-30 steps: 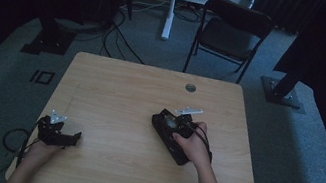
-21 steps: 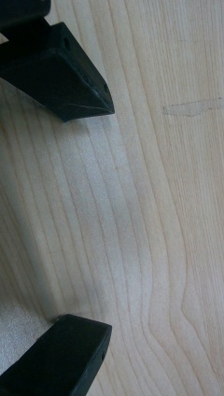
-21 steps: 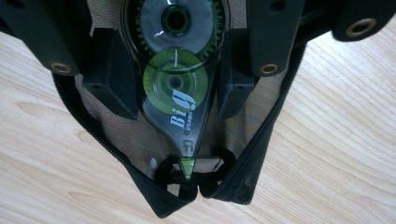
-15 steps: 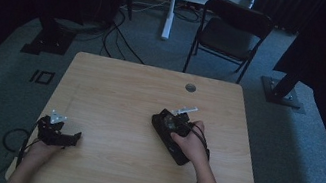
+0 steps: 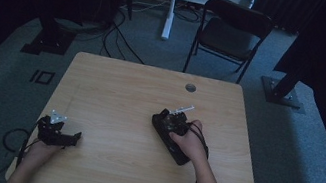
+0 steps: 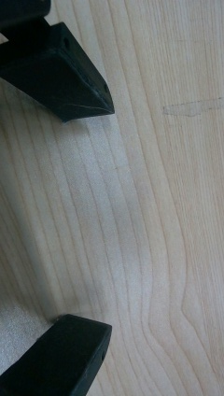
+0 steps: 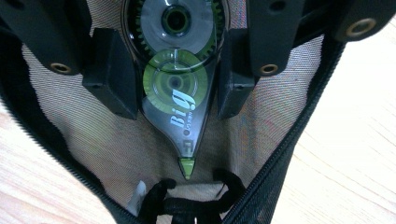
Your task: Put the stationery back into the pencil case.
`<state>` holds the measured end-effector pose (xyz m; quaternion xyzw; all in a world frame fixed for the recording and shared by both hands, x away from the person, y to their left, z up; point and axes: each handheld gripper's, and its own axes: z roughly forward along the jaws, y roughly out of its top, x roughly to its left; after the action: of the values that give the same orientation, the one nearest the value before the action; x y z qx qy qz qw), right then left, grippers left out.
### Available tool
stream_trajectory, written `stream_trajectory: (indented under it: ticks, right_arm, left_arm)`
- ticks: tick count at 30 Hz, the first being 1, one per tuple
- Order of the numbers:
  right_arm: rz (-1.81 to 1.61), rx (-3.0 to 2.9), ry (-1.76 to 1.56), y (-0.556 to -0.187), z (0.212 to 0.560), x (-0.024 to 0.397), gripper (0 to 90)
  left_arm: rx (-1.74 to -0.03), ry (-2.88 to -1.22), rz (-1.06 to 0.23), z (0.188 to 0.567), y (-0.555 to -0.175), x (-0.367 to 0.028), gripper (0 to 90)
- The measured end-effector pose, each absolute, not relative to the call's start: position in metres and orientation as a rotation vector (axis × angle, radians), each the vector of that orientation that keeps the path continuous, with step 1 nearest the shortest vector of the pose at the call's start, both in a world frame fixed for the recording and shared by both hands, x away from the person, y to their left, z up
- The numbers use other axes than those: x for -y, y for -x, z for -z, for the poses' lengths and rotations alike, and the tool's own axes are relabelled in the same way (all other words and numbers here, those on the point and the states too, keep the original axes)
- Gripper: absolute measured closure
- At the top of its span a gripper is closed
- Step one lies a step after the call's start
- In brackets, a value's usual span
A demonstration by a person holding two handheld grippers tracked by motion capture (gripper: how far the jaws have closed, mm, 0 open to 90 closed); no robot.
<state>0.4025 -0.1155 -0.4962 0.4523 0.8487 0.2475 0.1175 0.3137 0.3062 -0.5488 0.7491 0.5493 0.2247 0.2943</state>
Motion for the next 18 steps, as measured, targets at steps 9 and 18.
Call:
stream_trajectory:
  ticks: [9,18]
  right_arm:
    - [-0.692,-2.488,-1.334,-0.4059,0.4982,0.1138,49.8]
    - [-0.692,-2.495,-1.337,-0.4060,0.4989,0.1130,49.6]
  left_arm:
    - [-1.462,-1.995,-0.598,0.5488,-0.3137,-0.3062,0.2]
    - [-1.462,-1.994,-0.598,0.5488,-0.3137,-0.3062,0.2]
